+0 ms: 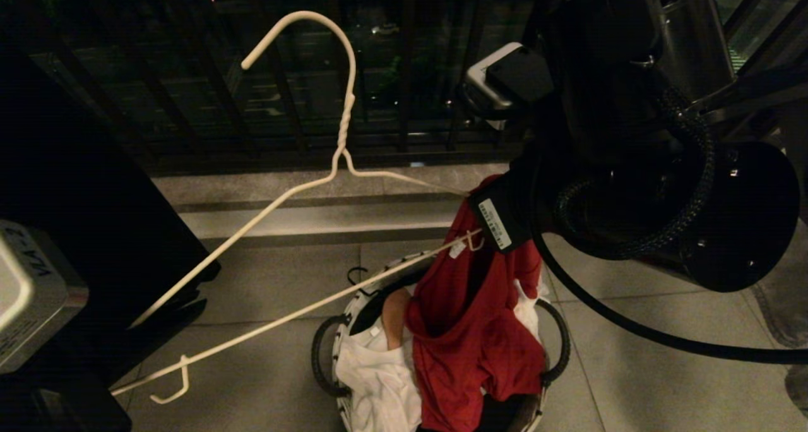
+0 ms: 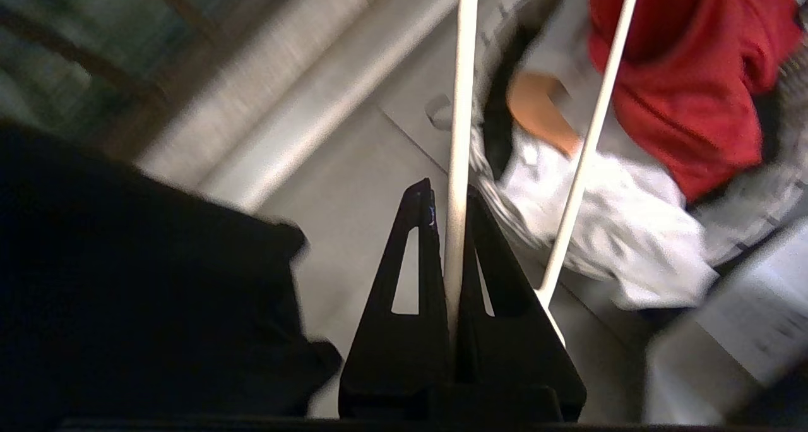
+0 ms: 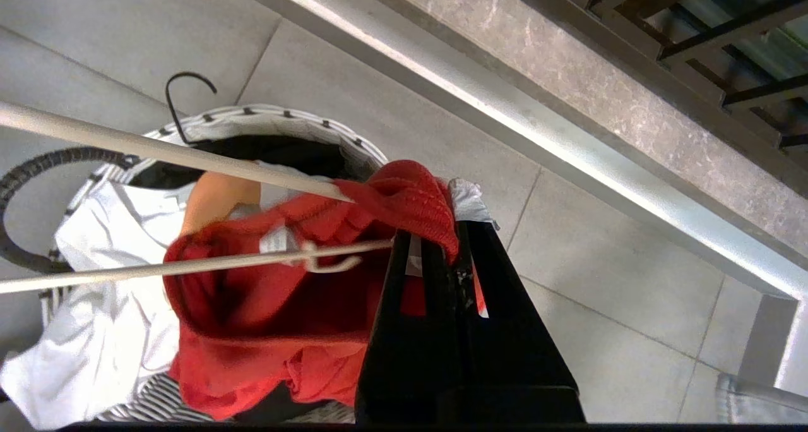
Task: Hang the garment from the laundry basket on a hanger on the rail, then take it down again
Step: Hang the clothes on the clothes rack
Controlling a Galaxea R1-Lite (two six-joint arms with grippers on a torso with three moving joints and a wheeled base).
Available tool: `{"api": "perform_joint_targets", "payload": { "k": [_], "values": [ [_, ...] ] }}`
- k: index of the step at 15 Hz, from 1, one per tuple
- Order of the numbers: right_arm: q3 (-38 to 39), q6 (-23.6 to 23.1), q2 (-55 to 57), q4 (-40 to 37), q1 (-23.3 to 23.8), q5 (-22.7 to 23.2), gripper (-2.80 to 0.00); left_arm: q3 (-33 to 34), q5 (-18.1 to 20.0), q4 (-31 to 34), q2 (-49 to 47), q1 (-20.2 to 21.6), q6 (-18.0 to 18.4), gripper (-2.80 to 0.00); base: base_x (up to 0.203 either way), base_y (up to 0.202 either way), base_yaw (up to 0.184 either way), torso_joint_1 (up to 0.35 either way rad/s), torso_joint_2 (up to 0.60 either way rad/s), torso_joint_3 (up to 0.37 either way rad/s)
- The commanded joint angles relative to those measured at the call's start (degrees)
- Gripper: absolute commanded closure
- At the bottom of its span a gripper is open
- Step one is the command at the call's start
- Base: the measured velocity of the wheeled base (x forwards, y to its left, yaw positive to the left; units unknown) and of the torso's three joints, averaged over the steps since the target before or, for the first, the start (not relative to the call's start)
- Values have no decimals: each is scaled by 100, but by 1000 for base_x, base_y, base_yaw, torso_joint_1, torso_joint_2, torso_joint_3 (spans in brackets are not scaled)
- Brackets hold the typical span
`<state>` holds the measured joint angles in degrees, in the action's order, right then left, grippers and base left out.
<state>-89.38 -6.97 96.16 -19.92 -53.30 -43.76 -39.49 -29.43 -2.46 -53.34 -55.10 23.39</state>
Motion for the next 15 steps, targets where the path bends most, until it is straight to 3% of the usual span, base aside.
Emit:
{"api": "perform_joint_targets", "payload": {
  "k": [1, 6, 11, 15],
  "values": [
    [-61, -6, -9, 6, -5, -18, 0, 106, -19, -92, -53, -1, 76, 0, 0, 0, 0, 0, 0, 0],
    [-159, 192, 86, 3, -205, 158, 0, 381, -19, -172, 8, -1, 69, 0, 0, 0, 0, 0, 0, 0],
    [-219, 223, 52, 6, -295, 158, 0, 1076, -20, -1506, -213, -1, 241, 0, 0, 0, 0, 0, 0, 0],
    [-352, 223, 70, 14, -321, 149, 0, 1260, -19, -1733, -249, -1, 201, 0, 0, 0, 0, 0, 0, 0]
  ]
}}
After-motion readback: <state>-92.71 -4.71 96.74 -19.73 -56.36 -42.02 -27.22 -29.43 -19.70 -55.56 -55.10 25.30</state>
